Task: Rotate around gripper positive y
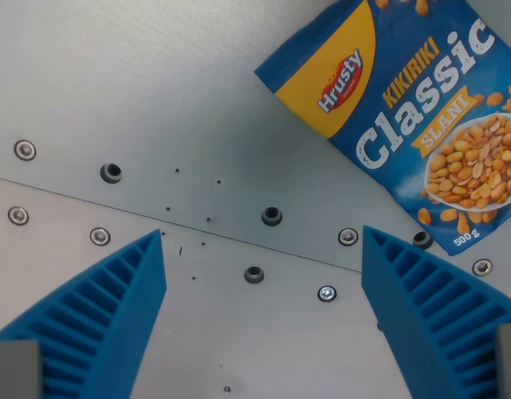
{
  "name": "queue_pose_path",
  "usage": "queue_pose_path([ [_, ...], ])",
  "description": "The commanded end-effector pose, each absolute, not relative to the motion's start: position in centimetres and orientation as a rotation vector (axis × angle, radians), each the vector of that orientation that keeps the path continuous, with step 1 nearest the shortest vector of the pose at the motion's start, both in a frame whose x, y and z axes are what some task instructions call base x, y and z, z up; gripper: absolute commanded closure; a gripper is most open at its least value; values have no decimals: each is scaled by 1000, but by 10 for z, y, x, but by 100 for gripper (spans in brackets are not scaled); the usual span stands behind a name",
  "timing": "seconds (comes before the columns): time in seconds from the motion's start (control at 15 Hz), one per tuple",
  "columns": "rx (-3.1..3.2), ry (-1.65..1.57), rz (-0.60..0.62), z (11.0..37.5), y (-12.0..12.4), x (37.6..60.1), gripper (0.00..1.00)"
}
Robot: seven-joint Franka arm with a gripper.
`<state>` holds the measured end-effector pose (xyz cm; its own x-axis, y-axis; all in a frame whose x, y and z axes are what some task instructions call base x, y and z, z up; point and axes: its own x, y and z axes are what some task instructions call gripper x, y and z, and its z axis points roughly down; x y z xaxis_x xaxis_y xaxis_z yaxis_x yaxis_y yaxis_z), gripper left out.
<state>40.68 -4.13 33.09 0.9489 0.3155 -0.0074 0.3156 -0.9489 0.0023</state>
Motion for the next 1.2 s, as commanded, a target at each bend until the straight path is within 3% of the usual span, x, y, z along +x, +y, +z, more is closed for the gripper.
queue_pose_path([
  [0.07,3099,502,19,334,-41,407,0],
  [1.2,3112,505,374,334,-41,407,0],
])
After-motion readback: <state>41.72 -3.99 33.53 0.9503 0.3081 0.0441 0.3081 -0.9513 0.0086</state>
